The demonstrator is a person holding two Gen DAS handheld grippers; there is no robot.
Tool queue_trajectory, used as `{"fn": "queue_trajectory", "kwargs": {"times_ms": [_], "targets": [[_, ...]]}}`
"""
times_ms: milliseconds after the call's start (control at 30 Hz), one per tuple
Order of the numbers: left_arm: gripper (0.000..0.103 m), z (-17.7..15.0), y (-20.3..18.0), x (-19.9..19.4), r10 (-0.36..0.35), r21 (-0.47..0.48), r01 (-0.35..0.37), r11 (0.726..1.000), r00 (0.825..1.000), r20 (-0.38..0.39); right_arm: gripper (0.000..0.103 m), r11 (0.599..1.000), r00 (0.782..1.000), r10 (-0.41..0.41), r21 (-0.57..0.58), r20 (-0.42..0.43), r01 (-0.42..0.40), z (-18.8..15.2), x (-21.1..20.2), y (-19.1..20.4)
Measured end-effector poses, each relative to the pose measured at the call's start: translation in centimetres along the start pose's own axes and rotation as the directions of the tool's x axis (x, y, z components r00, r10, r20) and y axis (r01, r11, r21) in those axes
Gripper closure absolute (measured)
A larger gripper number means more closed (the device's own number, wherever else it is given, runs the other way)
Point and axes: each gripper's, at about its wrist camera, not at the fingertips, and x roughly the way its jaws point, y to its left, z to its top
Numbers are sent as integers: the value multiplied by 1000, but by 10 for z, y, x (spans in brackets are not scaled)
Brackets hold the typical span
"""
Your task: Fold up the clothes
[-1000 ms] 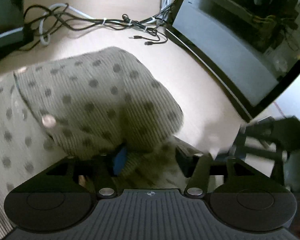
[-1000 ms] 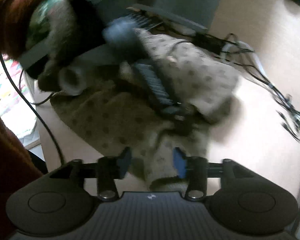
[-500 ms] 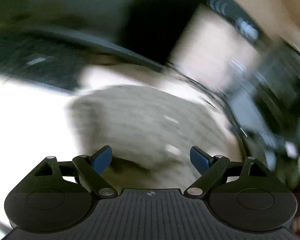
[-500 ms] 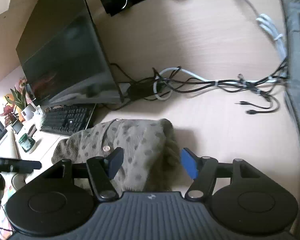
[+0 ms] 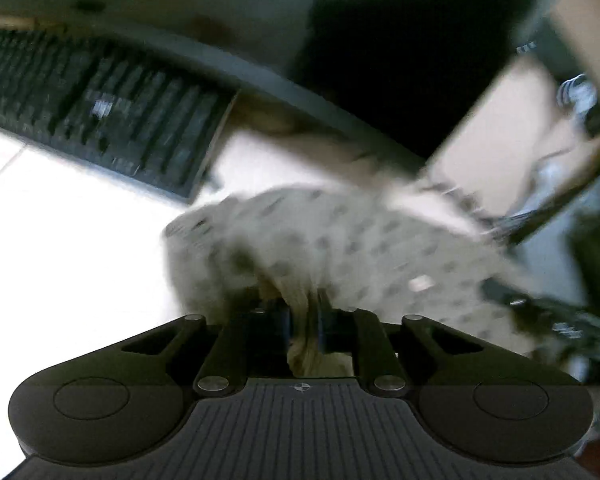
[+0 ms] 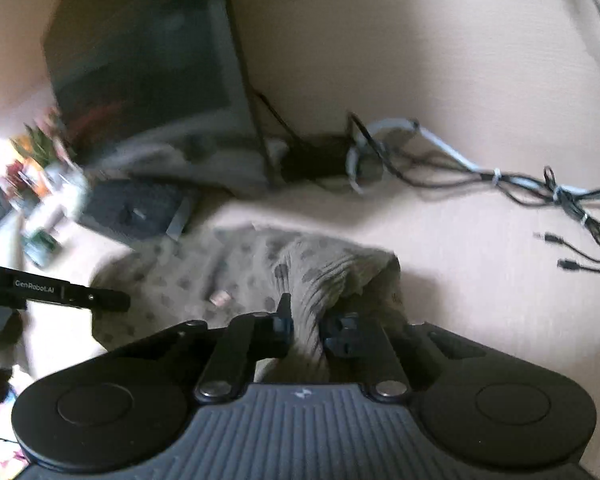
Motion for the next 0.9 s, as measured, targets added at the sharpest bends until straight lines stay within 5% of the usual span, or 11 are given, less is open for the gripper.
{"fn": "queue_trajectory", "kwargs": {"times_ms": [133,267,400,433,600,667,767,900], "targets": [[91,-25,-17,-46,-6,80,5,997,1000,12,92,998,997,59,8,-40,-59,-14,-33,-1],[90,-75,0,-29,37,24,-34,999,992,-122,90,998,983,39,61,-179,-28,-57,-20,-15],[85,-108,6,-10,89,53,-80,995,977,-196,76,999,971,-47,-5,-235,47,-82,0,-11],[83,-107,4,-14,92,70,-80,994,978,-189,73,998,971,-59,-20,-230,55,-81,-2,-9],[32,-96,5,-49,32,119,-17,993,991,-127,45,994,985,-110,-30,-135,107,-73,-26,3],[21,-92,4,-66,0,138,11,990,997,-78,44,991,987,-131,-25,-89,129,-69,-36,7],[17,-86,-5,-79,-63,170,63,983,998,-8,38,987,987,-162,-16,-20,162,-64,-52,14],[17,-86,-38,-50,-181,242,161,957,982,59,28,980,979,-200,24,29,200,-71,-68,24]]}}
